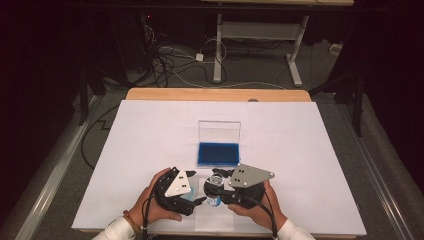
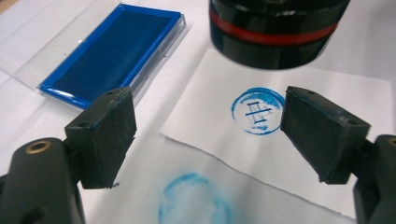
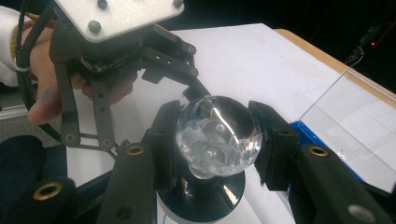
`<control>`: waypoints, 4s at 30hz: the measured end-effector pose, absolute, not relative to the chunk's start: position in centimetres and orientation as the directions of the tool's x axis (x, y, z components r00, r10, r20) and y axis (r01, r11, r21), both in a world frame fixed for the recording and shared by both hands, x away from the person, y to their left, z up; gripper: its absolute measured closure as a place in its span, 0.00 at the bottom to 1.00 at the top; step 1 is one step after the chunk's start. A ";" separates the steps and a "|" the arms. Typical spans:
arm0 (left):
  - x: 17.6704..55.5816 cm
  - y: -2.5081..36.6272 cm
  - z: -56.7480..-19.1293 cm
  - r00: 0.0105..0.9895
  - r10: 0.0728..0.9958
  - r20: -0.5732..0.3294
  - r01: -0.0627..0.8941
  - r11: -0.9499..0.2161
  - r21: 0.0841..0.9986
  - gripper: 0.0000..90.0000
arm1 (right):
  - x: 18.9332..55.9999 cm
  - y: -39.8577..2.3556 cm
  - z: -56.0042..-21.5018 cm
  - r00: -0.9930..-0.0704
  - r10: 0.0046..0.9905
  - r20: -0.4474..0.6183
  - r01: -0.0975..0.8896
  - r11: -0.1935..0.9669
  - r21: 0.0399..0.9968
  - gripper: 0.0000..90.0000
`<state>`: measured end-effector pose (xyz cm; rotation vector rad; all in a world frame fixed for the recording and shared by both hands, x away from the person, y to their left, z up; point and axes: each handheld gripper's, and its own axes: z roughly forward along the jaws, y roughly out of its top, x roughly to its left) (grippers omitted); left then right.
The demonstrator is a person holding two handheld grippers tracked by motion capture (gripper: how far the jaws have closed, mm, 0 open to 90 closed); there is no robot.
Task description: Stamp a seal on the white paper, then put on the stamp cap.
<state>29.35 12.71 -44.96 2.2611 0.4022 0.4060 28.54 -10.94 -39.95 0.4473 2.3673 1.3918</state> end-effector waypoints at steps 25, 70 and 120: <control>29.6 17.3 -44.2 0.839 0.499 0.217 0.161 -0.609 0.777 0.18 | 29.0 -12.8 -39.1 -0.865 0.476 -0.157 0.096 0.465 0.880 0.63; 28.0 23.8 -46.6 0.775 0.606 0.179 0.271 -0.575 0.772 0.18 | 30.6 -13.5 -38.9 -0.845 0.514 -0.147 0.135 0.472 0.871 0.63; 28.0 23.1 -47.0 0.796 0.583 0.162 0.281 -0.593 0.755 0.18 | 39.4 -17.9 -41.4 -0.665 0.730 -0.156 0.330 0.475 0.816 0.63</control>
